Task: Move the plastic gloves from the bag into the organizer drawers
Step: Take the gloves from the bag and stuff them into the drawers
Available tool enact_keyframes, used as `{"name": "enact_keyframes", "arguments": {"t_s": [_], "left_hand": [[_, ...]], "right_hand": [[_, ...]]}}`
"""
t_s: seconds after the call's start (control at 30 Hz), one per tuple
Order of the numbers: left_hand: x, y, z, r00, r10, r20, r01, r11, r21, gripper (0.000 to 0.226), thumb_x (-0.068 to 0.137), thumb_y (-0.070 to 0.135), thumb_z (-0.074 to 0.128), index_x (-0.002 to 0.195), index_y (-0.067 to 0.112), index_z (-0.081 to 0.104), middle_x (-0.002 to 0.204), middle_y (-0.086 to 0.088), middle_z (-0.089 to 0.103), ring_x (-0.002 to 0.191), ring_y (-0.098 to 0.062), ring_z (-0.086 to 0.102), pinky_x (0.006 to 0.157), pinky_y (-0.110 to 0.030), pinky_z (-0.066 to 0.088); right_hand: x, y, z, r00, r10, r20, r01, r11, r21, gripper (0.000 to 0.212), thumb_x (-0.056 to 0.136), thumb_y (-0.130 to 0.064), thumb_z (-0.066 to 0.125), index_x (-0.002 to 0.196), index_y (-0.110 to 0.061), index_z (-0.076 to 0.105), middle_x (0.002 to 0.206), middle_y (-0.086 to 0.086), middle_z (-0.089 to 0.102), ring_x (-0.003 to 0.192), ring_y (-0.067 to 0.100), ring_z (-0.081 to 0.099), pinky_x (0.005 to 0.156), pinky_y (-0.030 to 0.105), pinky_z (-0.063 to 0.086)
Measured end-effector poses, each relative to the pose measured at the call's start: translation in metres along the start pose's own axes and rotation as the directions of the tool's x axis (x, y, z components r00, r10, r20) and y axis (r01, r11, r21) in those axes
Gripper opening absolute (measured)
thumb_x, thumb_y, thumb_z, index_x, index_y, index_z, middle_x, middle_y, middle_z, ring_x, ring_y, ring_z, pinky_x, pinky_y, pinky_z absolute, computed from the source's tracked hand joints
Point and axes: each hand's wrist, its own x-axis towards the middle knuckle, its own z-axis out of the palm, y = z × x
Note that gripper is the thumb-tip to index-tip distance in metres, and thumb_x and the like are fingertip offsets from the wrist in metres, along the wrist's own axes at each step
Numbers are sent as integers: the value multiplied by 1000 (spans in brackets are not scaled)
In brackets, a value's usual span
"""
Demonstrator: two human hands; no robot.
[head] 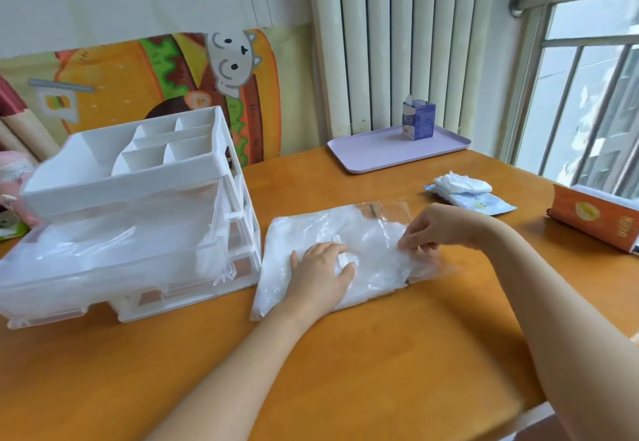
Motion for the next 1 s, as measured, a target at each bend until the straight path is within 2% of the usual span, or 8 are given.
{"name": "enact_keyframes", "arguments": {"t_s": [0.23,0.33,0.43,0.57,0.63,0.8,0.9,1.0], "left_hand": [[-3,0,0,1000,4,-21,-5,1000,-18,37,99,40,42,133,29,49,144,11,43,136,-9,31,115,-46,11],[-6,1,-2,999,-3,-36,2,999,-36,37,99,40,43,132,28,50,143,10,44,135,-10,33,115,-44,13],[-9,1,-5,1000,-14,-16,13,1000,-19,39,99,42,42,134,28,49,144,9,43,135,-10,33,115,-46,13],[-12,2,-7,998,-49,30,50,999,-5,40,98,43,42,136,29,47,145,10,40,137,-10,30,116,-46,10],[-11,5,-9,997,-69,32,70,997,-40,41,96,42,47,135,27,48,144,9,43,136,-11,34,116,-45,14],[-10,44,-23,997,8,-80,-34,945,-326,58,85,45,67,136,23,47,138,11,46,129,-6,41,101,-15,30],[-5,73,-22,994,44,-101,-81,916,-392,68,81,48,71,138,25,43,138,12,47,126,-5,43,98,-16,34],[9,92,-15,997,10,-79,-41,916,-399,70,82,46,71,139,21,40,137,8,46,125,-9,44,93,-16,35]], "right_hand": [[-11,4,-5,986,-35,-162,48,996,80,5,83,-21,73,83,-17,77,73,-2,74,65,10,66,63,17,52],[-15,5,-8,942,-45,-333,126,967,224,5,84,-13,71,83,-9,75,70,4,72,59,9,62,60,17,51],[-20,5,-13,844,-7,-536,276,863,424,9,88,-10,65,90,-5,72,74,7,68,59,6,60,53,11,47],[-24,1,-19,777,63,-627,478,590,651,16,97,-14,53,87,-10,66,83,2,72,82,14,66,73,18,51],[-26,0,-20,734,44,-678,546,554,628,17,97,-14,52,86,-13,66,89,4,72,85,14,66,79,23,49],[-31,-9,-14,753,-125,-646,606,515,606,15,95,-14,53,91,-6,64,90,12,71,87,23,67,84,31,52],[-34,-18,-6,767,-214,-605,618,500,607,15,89,-16,57,91,-4,64,92,14,72,89,26,69,80,27,56],[-36,-21,-5,784,-260,-564,617,421,665,11,85,-16,57,86,-7,64,90,14,72,85,24,71,75,24,56]]}}
